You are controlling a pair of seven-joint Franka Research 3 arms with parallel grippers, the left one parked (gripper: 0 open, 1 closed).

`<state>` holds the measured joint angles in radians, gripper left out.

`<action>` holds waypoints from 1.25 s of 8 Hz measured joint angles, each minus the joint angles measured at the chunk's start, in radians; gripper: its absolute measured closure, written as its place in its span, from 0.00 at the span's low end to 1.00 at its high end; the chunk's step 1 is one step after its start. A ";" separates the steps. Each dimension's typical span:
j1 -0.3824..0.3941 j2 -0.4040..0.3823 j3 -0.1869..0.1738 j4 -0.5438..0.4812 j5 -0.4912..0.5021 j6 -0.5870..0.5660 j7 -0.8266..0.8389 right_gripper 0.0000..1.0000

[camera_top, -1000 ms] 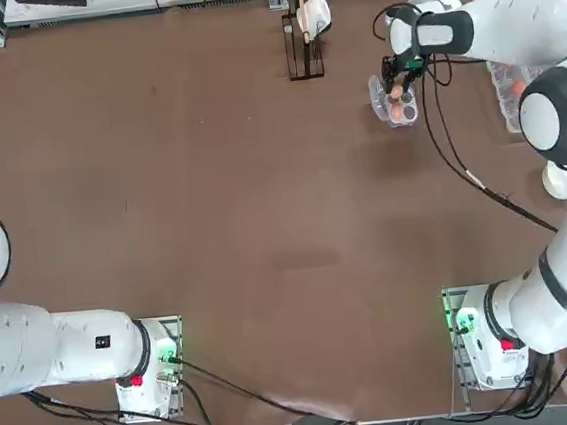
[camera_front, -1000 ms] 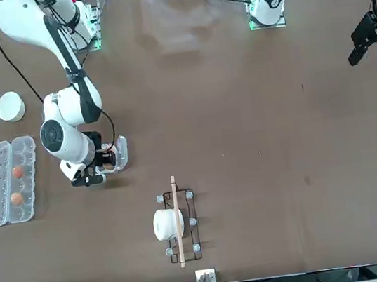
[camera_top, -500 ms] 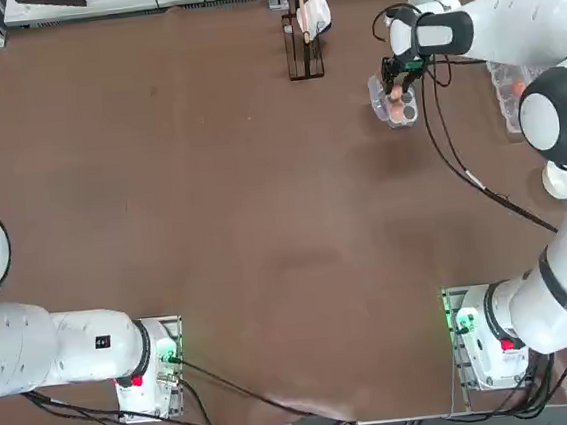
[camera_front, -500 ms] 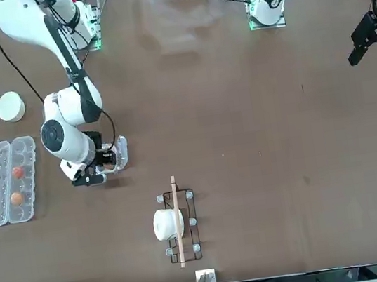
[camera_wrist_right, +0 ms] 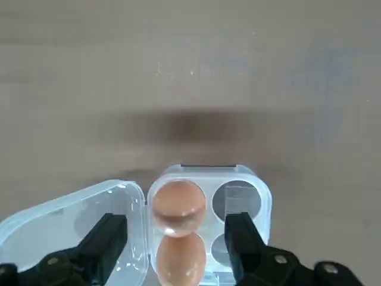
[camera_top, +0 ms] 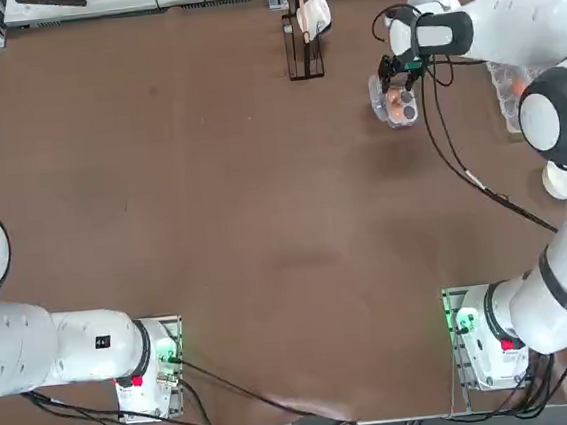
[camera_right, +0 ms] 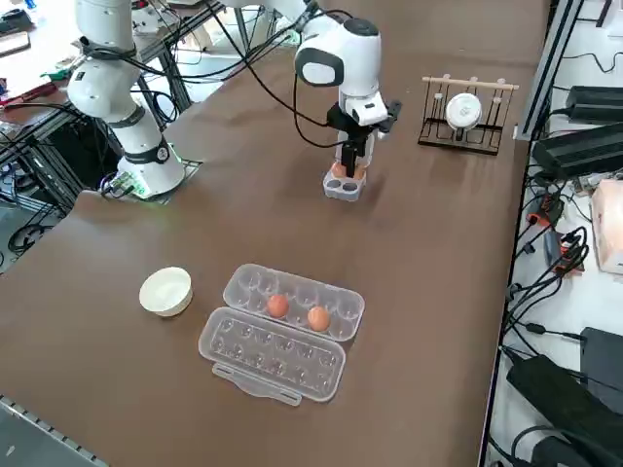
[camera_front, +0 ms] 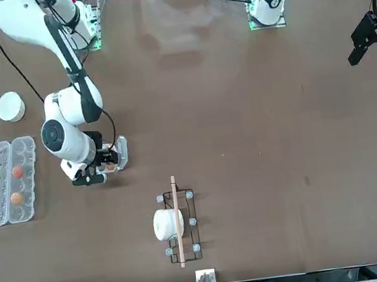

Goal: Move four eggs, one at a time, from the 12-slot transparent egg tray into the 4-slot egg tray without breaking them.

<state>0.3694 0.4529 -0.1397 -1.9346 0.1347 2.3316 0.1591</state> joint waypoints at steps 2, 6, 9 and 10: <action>-0.002 -0.007 -0.007 0.003 0.000 -0.003 -0.001 0.00; -0.010 -0.112 -0.083 0.040 -0.019 -0.137 -0.113 0.00; -0.013 -0.226 -0.169 0.075 -0.023 -0.351 -0.397 0.00; -0.014 -0.261 -0.194 0.081 -0.037 -0.398 -0.471 0.00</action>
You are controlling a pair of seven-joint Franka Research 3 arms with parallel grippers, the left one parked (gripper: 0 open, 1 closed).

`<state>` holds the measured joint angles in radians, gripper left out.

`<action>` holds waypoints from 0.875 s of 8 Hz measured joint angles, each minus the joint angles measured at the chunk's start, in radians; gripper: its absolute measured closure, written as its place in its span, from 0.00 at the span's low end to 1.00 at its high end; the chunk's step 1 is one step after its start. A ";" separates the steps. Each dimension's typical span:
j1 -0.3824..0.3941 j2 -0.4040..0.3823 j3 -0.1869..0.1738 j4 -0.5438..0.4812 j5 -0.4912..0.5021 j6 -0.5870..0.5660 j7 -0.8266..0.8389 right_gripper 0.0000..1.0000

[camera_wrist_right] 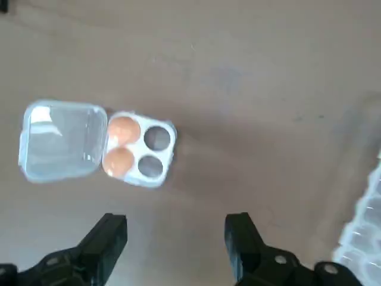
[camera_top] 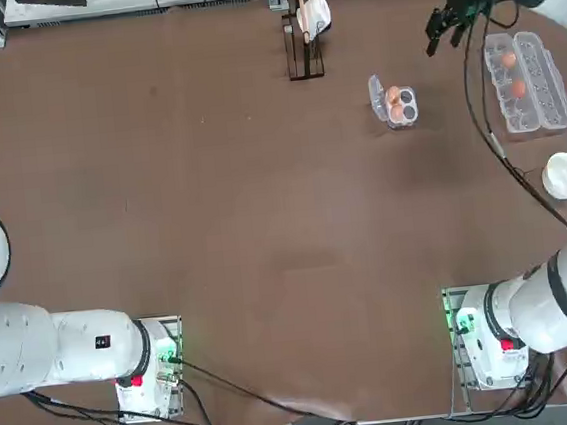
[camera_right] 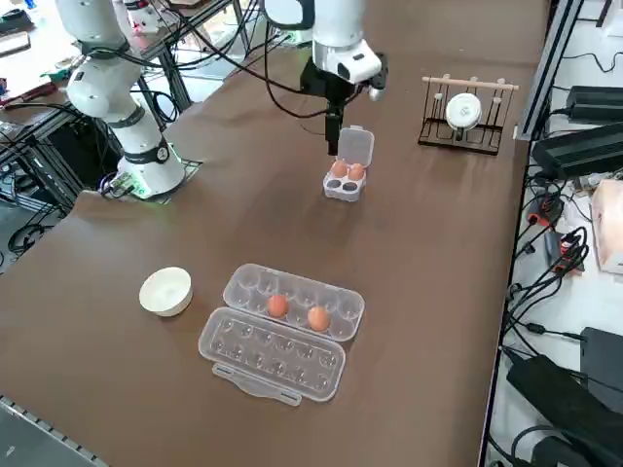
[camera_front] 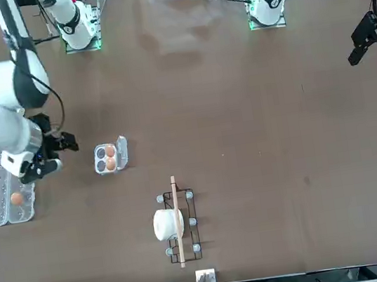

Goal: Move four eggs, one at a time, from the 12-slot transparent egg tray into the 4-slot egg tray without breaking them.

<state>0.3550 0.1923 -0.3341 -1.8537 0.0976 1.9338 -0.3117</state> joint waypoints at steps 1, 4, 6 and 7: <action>-0.001 -0.027 -0.018 0.008 -0.020 -0.034 -0.045 0.00; -0.001 0.010 -0.025 0.007 -0.077 -0.031 -0.108 0.00; -0.024 0.056 -0.026 0.007 -0.112 0.032 -0.258 0.00; -0.054 0.069 -0.029 0.007 -0.116 0.059 -0.368 0.00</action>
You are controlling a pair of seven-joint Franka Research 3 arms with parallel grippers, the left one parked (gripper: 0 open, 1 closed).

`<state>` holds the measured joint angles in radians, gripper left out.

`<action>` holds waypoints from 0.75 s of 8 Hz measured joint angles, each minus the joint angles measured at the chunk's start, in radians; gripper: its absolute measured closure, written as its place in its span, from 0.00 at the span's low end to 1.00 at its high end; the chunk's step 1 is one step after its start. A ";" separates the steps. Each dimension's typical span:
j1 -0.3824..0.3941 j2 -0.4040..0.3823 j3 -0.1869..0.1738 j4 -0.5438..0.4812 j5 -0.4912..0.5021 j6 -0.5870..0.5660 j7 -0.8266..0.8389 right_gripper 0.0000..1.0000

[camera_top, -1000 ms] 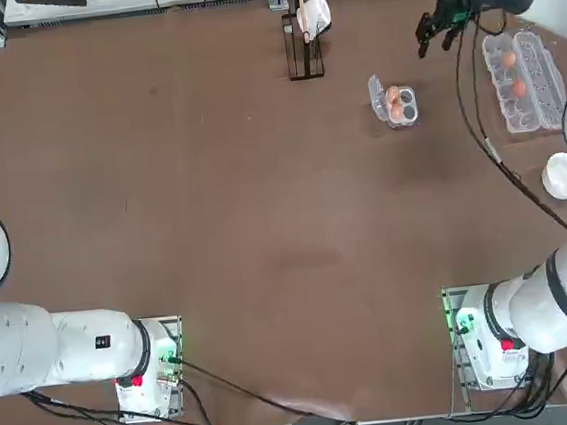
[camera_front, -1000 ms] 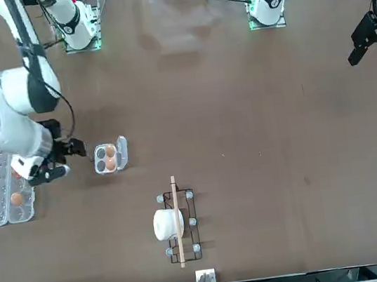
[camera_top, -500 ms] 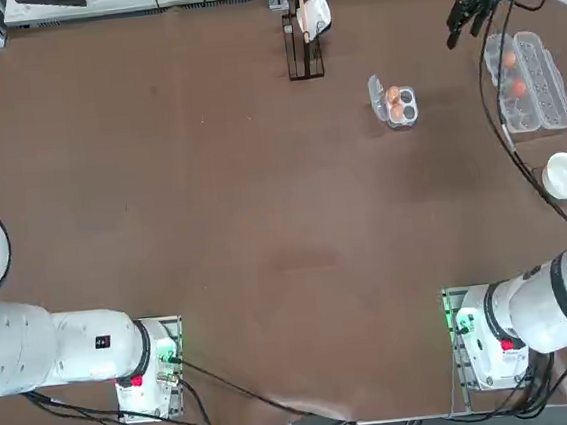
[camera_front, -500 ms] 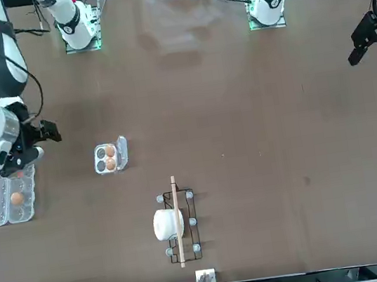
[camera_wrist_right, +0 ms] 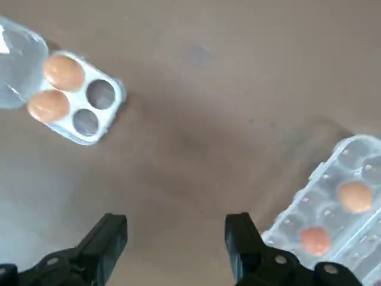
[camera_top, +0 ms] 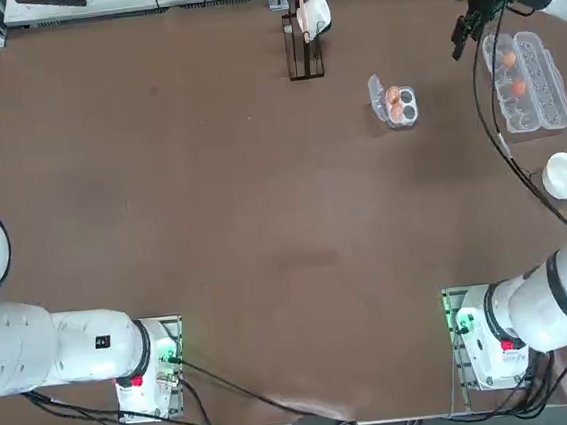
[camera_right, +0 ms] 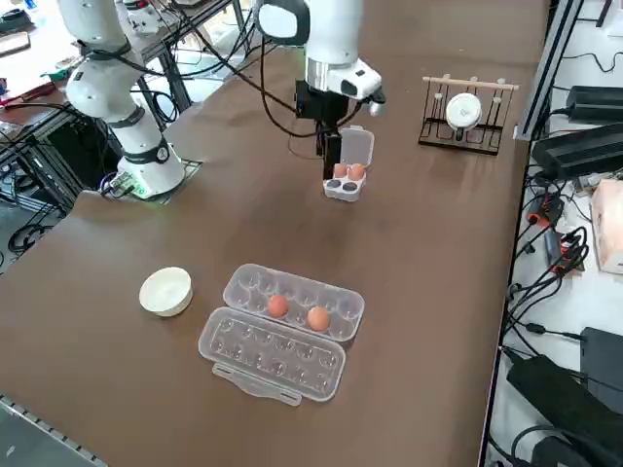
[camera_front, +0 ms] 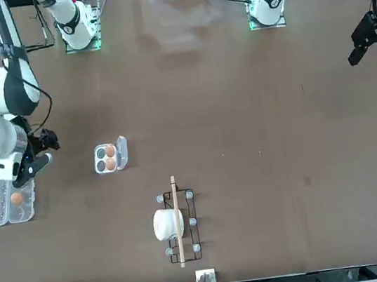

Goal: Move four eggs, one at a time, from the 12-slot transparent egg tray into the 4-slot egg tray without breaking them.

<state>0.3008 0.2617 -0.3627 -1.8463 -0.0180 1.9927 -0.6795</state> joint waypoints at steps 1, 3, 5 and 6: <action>-0.042 0.012 -0.002 0.000 -0.001 0.028 -0.133 0.00; -0.149 0.045 -0.004 0.000 0.000 0.087 -0.420 0.00; -0.239 0.078 -0.005 0.000 0.004 0.121 -0.633 0.00; -0.268 0.090 -0.004 0.000 0.019 0.124 -0.715 0.00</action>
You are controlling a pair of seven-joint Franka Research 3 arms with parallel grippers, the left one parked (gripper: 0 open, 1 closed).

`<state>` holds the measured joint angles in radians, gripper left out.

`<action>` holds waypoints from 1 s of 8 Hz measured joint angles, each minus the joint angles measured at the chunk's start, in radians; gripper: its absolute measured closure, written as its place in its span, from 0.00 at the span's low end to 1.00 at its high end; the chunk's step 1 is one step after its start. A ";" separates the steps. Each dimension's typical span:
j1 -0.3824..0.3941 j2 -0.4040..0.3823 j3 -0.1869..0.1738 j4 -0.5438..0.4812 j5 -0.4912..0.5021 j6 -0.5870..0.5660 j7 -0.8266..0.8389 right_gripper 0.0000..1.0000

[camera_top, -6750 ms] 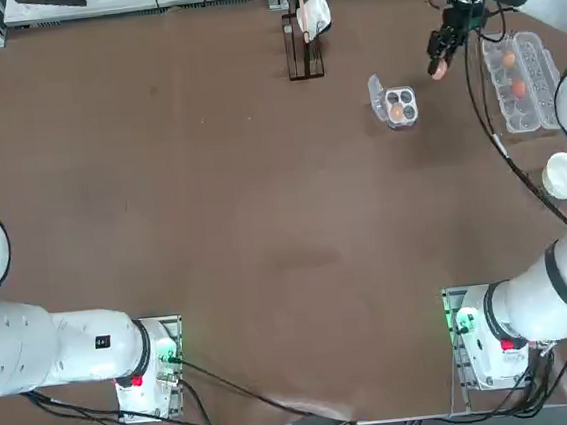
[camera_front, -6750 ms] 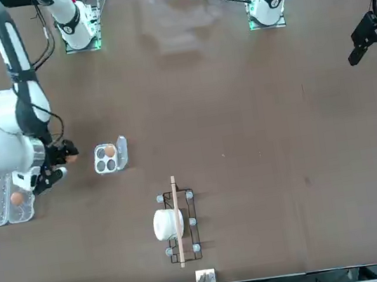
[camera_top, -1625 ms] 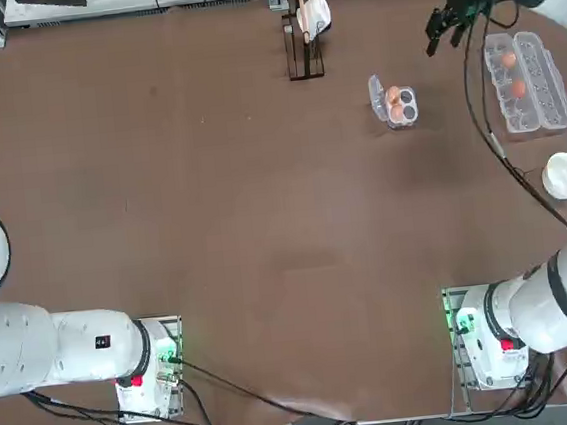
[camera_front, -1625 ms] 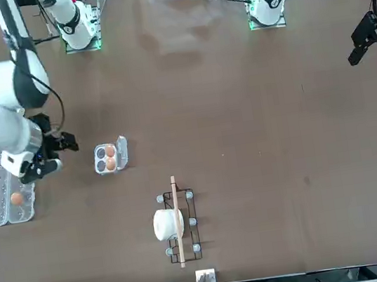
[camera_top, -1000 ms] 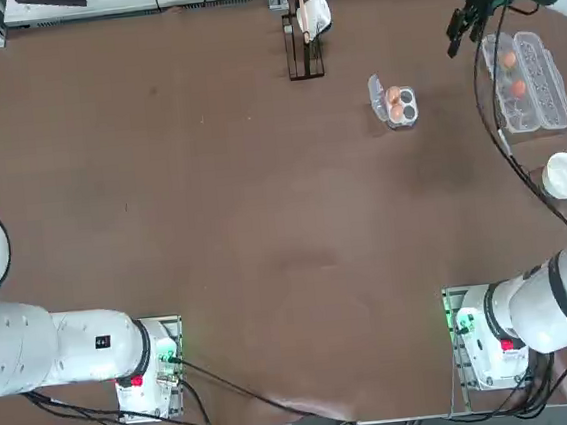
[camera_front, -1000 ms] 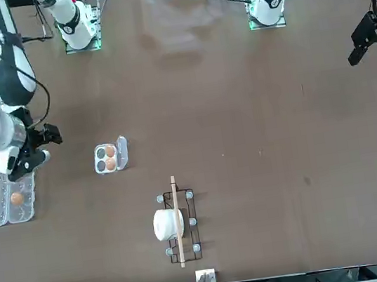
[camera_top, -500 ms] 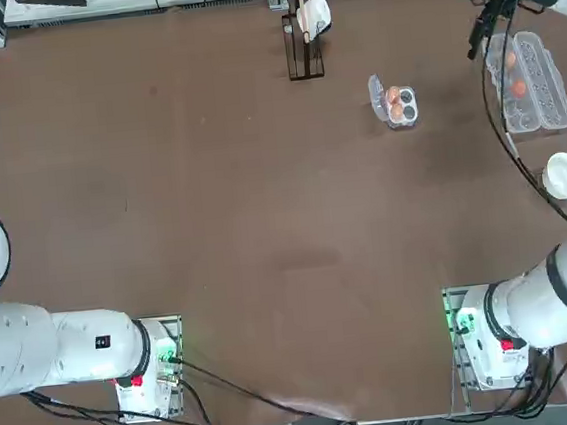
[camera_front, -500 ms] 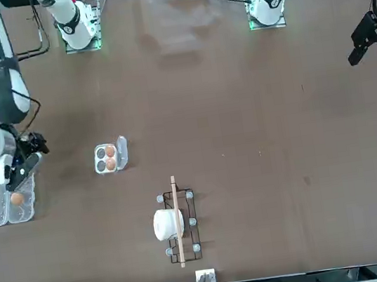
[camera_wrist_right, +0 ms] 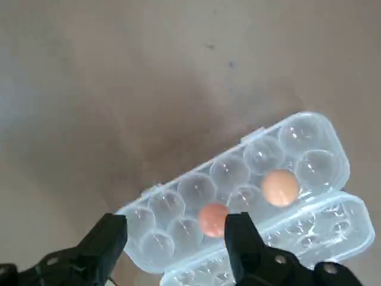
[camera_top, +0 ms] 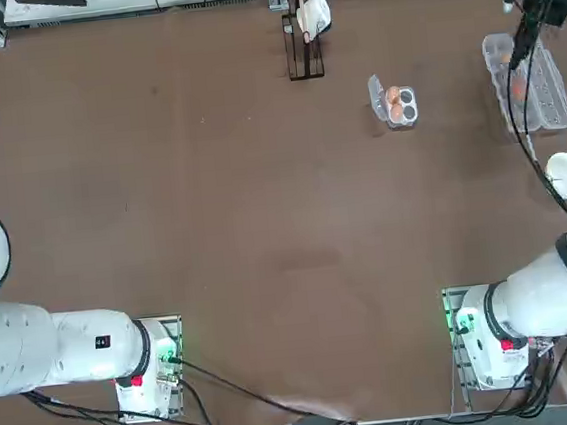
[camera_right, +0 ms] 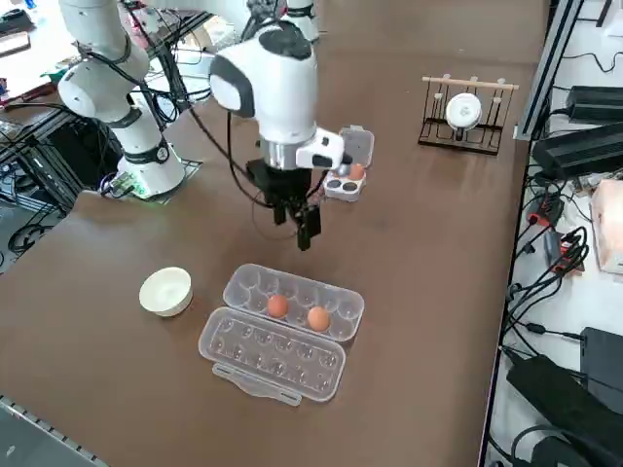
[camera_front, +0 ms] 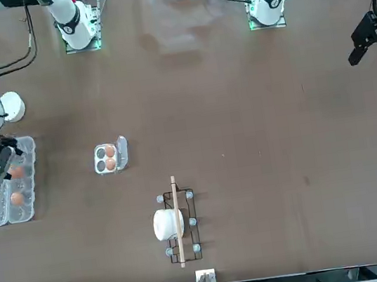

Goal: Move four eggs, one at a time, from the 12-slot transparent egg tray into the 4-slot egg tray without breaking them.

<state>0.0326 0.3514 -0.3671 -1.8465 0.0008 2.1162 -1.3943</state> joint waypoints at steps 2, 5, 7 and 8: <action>-0.027 0.031 0.000 0.000 0.045 0.006 -0.122 0.00; -0.049 0.086 0.001 0.000 0.060 0.090 -0.260 0.00; -0.080 0.112 0.001 -0.002 0.060 0.170 -0.359 0.00; -0.092 0.129 0.001 -0.002 0.060 0.203 -0.392 0.00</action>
<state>-0.0594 0.4801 -0.3659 -1.8488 0.0613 2.3193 -1.7863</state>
